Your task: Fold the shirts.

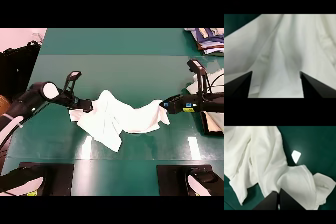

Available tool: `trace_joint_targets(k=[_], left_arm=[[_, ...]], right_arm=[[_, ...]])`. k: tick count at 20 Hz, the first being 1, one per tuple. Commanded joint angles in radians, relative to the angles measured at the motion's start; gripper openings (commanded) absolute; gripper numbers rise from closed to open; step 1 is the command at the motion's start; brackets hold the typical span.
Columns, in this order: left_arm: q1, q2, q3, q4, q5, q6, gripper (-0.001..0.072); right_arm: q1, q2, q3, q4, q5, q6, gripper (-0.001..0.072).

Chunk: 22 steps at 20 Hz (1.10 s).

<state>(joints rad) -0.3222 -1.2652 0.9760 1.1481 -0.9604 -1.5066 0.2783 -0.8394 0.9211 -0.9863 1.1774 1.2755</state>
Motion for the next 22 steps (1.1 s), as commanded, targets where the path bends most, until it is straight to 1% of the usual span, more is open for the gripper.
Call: trace_joint_targets(k=[1,2,3,4,5,6,8,9,10,12,13,14,16,17,19,20,22], left_arm=[[0.038,-0.089,0.002,-0.145,-0.040,0.119,0.0717],[0.038,-0.094,0.002,-0.169,-0.039,0.121,0.0712],[0.038,-0.093,0.005,-0.197,-0.039,0.139,0.0638],[0.038,-0.093,0.013,-0.213,-0.039,0.170,0.0504],[0.038,-0.093,0.024,-0.217,-0.039,0.180,0.0420],[0.038,-0.093,0.034,-0.217,-0.040,0.180,0.0353],[0.038,-0.093,0.058,-0.217,-0.058,0.179,0.0350],[0.039,-0.092,0.075,-0.216,-0.078,0.180,0.0122],[0.039,-0.088,0.095,-0.208,-0.099,0.183,0.0026],[0.039,-0.076,0.159,-0.194,-0.149,0.182,0.0026],[0.039,-0.059,0.200,-0.159,-0.166,0.178,0.0026],[0.039,-0.032,0.243,-0.115,-0.181,0.166,0.0025],[0.039,0.051,0.339,0.044,-0.221,0.114,0.0026],[0.039,0.095,0.391,0.124,-0.249,0.096,0.0025],[0.039,0.196,0.511,0.261,-0.314,0.091,0.0026],[0.039,0.248,0.579,0.310,-0.335,0.091,0.0026],[0.039,0.338,0.712,0.348,-0.338,0.091,0.0026]], right_arm=[[0.000,0.000,0.000,0.001,0.009,0.000,0.0012],[0.000,0.000,0.000,0.001,0.009,0.000,0.0012],[0.000,0.000,0.000,0.001,0.009,0.000,0.0012],[0.000,0.000,0.000,0.001,0.008,0.000,0.0011],[0.000,0.000,0.000,0.001,0.008,0.000,0.0012],[0.000,0.000,0.000,0.001,0.009,0.000,0.0012],[0.000,0.000,0.000,0.001,0.008,0.000,0.0012],[0.000,0.000,0.000,0.001,0.008,0.000,0.0012],[0.000,0.000,0.000,0.001,0.008,0.000,0.0012],[-0.001,0.000,0.002,0.000,0.001,0.000,0.0012],[-0.005,0.000,0.006,0.000,-0.001,0.000,0.0012],[-0.016,0.000,0.021,-0.003,0.005,0.000,0.0012],[-0.042,0.000,0.086,-0.010,0.013,-0.001,0.0012],[-0.062,-0.001,0.140,-0.012,0.015,-0.002,0.0011],[-0.111,-0.001,0.269,-0.011,0.020,-0.030,0.0011],[-0.132,-0.001,0.343,-0.011,0.026,-0.040,0.0011],[-0.171,-0.001,0.483,-0.011,0.036,-0.050,0.0011]])
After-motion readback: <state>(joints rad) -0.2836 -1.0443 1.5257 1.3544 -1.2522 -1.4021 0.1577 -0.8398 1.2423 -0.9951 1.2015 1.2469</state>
